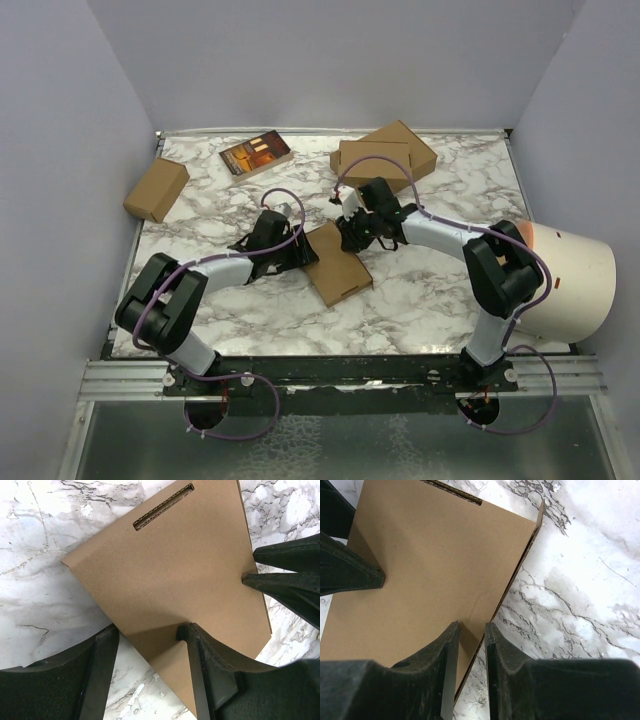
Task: Fold the paper box
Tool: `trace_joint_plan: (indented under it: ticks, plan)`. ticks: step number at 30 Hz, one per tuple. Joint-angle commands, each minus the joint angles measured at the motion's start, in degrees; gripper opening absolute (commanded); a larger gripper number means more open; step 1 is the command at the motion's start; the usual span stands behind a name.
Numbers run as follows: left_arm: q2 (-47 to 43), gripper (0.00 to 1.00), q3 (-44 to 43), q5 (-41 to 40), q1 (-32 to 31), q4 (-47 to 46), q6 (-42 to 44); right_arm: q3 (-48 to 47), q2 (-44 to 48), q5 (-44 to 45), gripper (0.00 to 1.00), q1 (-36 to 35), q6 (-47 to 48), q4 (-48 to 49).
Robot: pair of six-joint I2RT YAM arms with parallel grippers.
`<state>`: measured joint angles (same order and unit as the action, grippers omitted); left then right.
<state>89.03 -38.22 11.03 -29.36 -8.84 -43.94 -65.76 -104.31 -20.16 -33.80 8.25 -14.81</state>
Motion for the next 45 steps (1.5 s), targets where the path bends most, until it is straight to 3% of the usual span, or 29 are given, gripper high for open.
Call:
trace_joint_plan:
  ticks: [1,11,18,24,27,29,31,33,34,36,41,45]
  plan:
    - [2.06,0.58,-2.18,0.07,-0.62,-1.96,1.22,-1.89,-0.77,-2.70,0.27,-2.85,-0.23,-2.13]
    - [3.43,0.59,-4.18,-0.62,2.97,1.12,5.99,-1.13,3.84,-21.60,0.54,6.37,-0.79,-3.04]
    - [5.81,0.60,-7.89,0.30,4.56,3.88,10.28,0.27,8.91,-28.79,0.56,13.01,2.29,-2.01]
    - [7.34,0.61,-10.83,1.27,5.91,6.80,15.15,4.10,10.84,-27.50,0.48,13.24,25.15,-6.35]
    - [9.03,0.62,-12.71,2.37,6.40,8.17,17.77,11.00,16.67,-31.62,0.49,13.24,39.34,-6.73]
    - [10.76,0.62,-14.12,3.33,6.51,8.92,19.01,16.38,21.45,-35.81,0.58,13.24,52.60,-7.54]
    - [12.24,0.62,-15.61,4.33,6.60,9.39,20.20,21.65,26.02,-37.65,0.76,13.24,66.45,-8.51]
    - [13.62,0.63,-16.69,5.29,6.72,9.58,21.03,24.64,28.66,-37.37,0.89,13.24,73.22,-8.05]
    - [14.10,0.63,-17.17,5.62,6.77,9.67,21.48,24.75,28.60,-36.79,0.90,13.24,75.10,-8.58]
    - [14.83,0.63,-17.91,5.97,6.85,9.78,22.02,23.04,26.55,-34.31,0.89,13.24,78.19,-11.24]
    - [15.01,0.64,-18.46,6.19,6.98,10.11,22.68,19.45,20.29,-26.89,0.76,13.24,80.04,-13.01]
    - [12.44,0.64,-17.25,5.36,7.13,9.28,22.27,16.26,18.10,-27.19,0.61,13.48,78.76,-14.95]
